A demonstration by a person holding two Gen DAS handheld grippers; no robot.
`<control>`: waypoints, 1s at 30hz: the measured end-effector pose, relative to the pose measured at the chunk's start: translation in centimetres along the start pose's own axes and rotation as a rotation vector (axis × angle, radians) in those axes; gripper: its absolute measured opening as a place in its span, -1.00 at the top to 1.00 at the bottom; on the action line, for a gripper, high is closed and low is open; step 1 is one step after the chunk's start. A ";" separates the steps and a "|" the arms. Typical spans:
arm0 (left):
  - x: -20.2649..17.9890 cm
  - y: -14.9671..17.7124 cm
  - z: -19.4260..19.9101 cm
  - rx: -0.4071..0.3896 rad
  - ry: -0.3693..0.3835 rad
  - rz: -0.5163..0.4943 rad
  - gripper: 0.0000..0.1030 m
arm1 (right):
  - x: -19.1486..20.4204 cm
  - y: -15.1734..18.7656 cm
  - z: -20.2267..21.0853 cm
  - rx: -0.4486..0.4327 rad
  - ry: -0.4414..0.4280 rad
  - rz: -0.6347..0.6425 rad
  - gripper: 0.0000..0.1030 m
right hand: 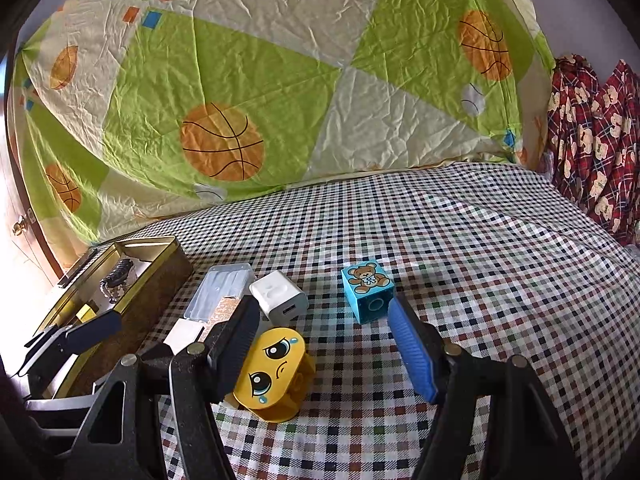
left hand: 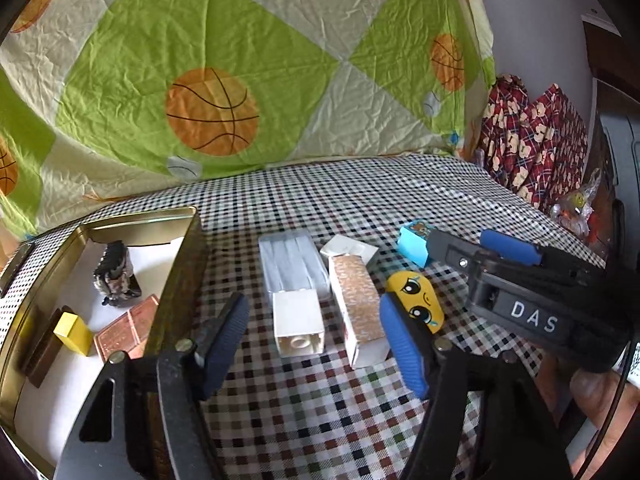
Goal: Organize rigid objects
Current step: 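Grasp cork-textured strip with left tool while right tool grasps yellow emoji-face box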
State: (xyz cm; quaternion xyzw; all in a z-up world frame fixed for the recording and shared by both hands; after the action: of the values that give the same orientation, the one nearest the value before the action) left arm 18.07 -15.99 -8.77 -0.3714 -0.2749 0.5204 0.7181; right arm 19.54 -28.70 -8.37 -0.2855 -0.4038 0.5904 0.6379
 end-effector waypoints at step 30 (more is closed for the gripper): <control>-3.5 0.0 -3.5 0.101 0.091 -0.068 0.54 | -1.0 0.1 -0.4 0.020 0.048 -0.030 -0.35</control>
State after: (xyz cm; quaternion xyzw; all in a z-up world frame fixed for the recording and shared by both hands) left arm 19.68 -20.14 -10.81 -0.3482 -0.2278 0.4918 0.7649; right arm 19.83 -29.63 -8.84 -0.2868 -0.3867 0.5777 0.6591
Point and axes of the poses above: each gripper's, at about its wrist camera, not at the fingertips, and z roughly against the way its jaws point, x to its left, y to its underside, the point moved 10 cm from there along -z, roughly the way its jaws point, and after that the axes turned 1 degree about -z, right-handed, at the moved point
